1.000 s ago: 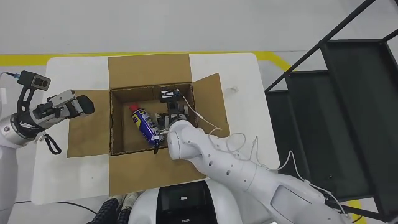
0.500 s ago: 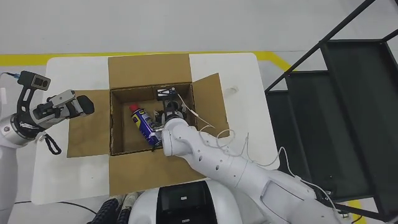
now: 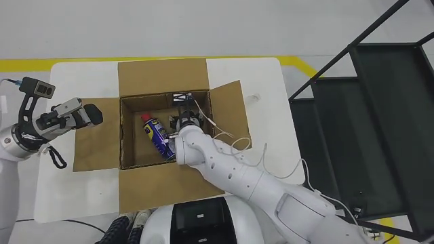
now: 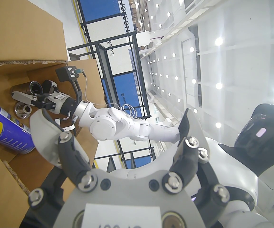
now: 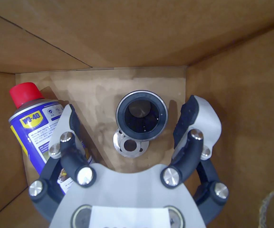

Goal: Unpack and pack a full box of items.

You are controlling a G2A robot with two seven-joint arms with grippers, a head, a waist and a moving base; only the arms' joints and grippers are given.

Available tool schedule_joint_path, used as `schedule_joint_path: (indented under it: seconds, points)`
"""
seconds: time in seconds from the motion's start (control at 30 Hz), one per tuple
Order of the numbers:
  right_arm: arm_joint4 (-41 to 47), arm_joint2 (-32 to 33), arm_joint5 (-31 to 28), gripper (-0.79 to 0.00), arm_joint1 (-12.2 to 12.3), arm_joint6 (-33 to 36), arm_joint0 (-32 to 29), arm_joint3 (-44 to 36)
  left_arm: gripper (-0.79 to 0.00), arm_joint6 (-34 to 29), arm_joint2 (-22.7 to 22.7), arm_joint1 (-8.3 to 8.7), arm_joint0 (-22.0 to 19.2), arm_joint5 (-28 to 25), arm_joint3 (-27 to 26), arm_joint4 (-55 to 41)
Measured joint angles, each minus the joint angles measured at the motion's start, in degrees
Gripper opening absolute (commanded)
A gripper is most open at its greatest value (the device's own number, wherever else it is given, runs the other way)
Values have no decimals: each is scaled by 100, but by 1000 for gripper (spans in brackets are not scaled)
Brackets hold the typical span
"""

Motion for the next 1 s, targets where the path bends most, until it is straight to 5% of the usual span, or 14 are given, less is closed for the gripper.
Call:
schedule_joint_path:
  seconds: [0.03,0.07,0.17,0.2,0.63,1.0]
  points:
    - [3,12,-1,0,-18,-26,7,42,0,0,0,0,0,0,0,0]
    - [3,25,0,-105,-43,-62,14,92,0,0,0,0,0,0,0,0]
    - [-2,50,-1,-662,-94,-123,21,179,0,0,0,0,0,0,0,0]
    - [-9,63,-5,-785,-114,-147,22,211,0,0,0,0,0,0,0,0]
    - [-277,187,83,-785,-233,-366,-185,176,0,0,0,0,0,0,0,0]
    - [-1271,313,56,-785,-1,-69,-955,-1327,0,0,0,0,0,0,0,0]
